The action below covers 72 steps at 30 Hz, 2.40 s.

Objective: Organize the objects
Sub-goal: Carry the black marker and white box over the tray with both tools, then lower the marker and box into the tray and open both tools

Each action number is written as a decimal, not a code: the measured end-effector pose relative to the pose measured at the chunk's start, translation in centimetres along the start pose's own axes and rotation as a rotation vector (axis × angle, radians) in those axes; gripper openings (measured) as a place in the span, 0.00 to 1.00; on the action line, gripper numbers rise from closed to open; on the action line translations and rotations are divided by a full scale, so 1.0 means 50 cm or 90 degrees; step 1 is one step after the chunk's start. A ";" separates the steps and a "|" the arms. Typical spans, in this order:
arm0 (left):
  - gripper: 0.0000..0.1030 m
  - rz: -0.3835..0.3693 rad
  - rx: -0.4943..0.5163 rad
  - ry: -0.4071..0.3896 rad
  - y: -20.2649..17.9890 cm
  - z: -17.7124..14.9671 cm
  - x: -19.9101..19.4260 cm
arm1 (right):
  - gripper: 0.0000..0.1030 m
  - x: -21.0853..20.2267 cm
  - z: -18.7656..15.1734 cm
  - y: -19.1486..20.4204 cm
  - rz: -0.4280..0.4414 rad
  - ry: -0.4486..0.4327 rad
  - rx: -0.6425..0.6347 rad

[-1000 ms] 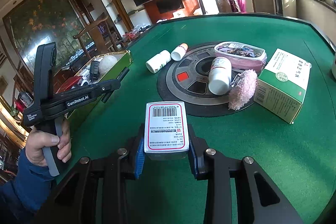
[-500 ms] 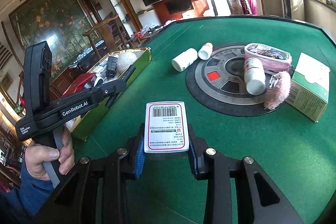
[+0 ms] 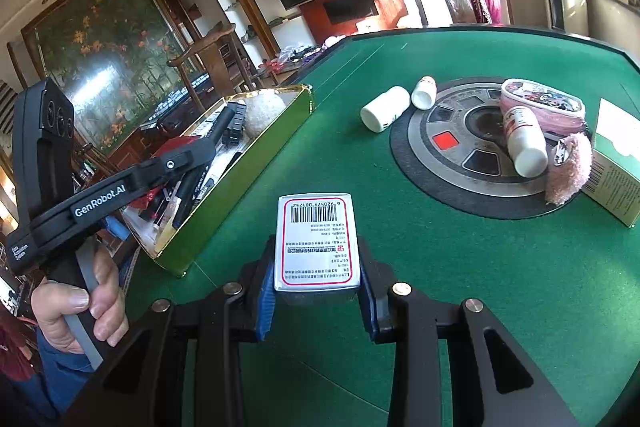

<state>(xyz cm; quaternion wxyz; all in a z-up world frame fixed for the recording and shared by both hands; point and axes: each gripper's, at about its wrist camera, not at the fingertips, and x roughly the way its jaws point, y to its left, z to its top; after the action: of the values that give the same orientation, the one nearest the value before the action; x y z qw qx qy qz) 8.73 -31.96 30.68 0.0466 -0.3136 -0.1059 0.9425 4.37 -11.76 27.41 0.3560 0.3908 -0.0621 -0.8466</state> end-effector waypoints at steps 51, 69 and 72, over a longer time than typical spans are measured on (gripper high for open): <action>0.10 0.063 -0.148 0.025 0.253 -0.069 -0.052 | 0.33 0.286 0.124 0.284 0.013 0.039 -0.118; 0.10 0.076 -0.139 0.050 0.247 -0.071 -0.035 | 0.35 0.373 0.134 0.279 -0.045 0.061 -0.129; 0.13 0.075 -0.140 0.053 0.248 -0.069 -0.033 | 0.36 0.371 0.133 0.278 -0.039 0.063 -0.123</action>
<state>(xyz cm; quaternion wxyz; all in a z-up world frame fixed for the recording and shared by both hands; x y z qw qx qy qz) 11.84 -43.69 26.08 -0.0389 -0.3612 -0.1878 0.9126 -0.81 -35.28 25.86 0.3686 0.3976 0.0493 -0.8388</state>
